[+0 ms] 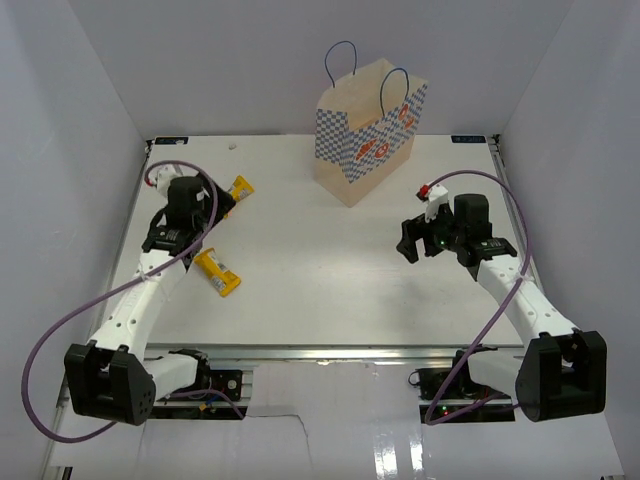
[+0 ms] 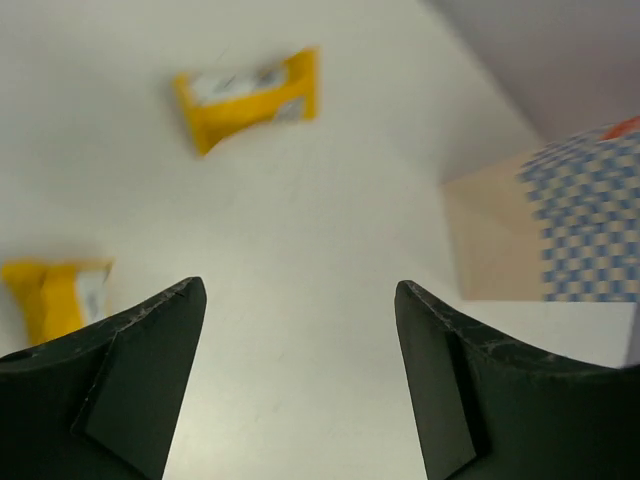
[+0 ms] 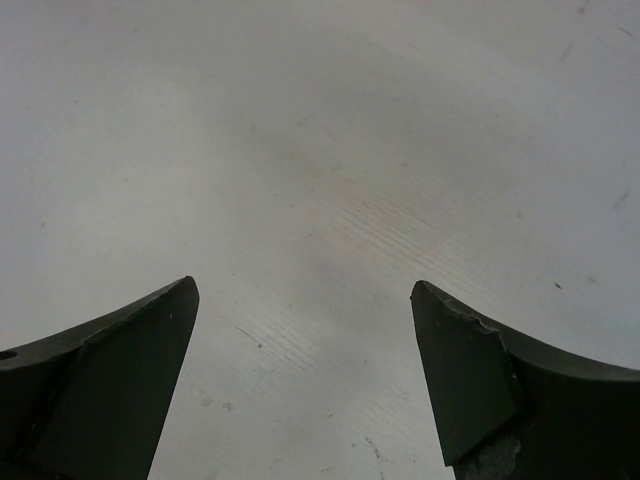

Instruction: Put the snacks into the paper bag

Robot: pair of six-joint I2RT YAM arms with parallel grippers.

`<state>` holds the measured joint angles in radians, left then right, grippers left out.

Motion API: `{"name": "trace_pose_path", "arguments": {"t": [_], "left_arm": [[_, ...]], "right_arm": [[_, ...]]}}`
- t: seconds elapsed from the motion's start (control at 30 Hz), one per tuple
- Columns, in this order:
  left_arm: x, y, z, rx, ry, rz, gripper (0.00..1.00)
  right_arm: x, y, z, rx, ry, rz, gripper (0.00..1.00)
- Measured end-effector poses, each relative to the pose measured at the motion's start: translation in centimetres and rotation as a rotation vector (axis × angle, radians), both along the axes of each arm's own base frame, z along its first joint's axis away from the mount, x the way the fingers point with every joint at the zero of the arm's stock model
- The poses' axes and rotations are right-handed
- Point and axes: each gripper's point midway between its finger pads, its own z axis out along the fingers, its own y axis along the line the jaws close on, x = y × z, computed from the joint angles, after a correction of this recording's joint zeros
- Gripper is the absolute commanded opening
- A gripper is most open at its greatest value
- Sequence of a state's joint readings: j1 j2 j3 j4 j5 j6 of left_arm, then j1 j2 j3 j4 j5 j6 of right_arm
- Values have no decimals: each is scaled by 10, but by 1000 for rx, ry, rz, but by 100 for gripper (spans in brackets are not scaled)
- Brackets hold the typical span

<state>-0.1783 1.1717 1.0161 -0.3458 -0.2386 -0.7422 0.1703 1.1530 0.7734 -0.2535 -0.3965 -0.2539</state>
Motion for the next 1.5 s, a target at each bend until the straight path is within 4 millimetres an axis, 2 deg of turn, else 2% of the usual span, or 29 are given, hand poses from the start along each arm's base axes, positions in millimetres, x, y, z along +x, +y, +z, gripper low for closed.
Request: {"name": "trace_pose_path", "arguments": {"t": [0.07,0.1,0.2,0.43,0.57,0.63,0.7,0.73,0.77,0.83,1.03,1.1,1.17,1.2,1.27,1.37,1.43,1.5], "left_arm": [[-30,8,-50,-49,149,73,87],[-42,10,-70,-69,212,101,87],[-69,18,-112,-118,374,191,87],[-98,30,-189,-109,749,354,87],[-103,31,-216,-69,870,362,83],[-100,30,-222,-57,899,351,74],[-91,29,-222,-48,894,336,62],[-87,29,-222,-46,892,330,46],[-83,28,-222,-44,889,322,38],[-81,29,-221,-32,887,309,27],[-78,29,-218,-2,880,259,8],[-75,23,-215,-5,869,195,7],[-64,11,-205,-41,815,88,9],[-55,0,-197,-70,770,14,10],[-32,-34,-168,-164,607,-192,10],[-6,-87,-102,-259,288,-506,10],[2,-121,-56,-273,90,-705,10],[4,-154,-21,-265,-42,-877,10]], "right_arm": [[12,-11,0,-11,-3,-110,91],[16,-15,0,-16,-4,-150,91],[21,-23,-1,-15,0,-227,92],[19,-29,-12,-13,31,-292,92],[17,-31,-17,-16,42,-305,92],[17,-31,-17,-17,43,-307,93],[17,-32,-17,-20,41,-311,93],[17,-33,-17,-22,41,-314,92],[17,-33,-17,-23,40,-316,93],[18,-34,-17,-25,39,-318,93],[18,-34,-17,-27,39,-320,93],[17,-33,-17,-24,40,-313,92],[15,-29,-17,-19,40,-280,91],[13,-25,-17,-14,42,-247,91],[4,-12,-15,1,51,-125,92],[-17,13,-8,45,60,102,97],[-31,28,0,84,47,248,98],[-44,38,5,117,35,355,98]]}}
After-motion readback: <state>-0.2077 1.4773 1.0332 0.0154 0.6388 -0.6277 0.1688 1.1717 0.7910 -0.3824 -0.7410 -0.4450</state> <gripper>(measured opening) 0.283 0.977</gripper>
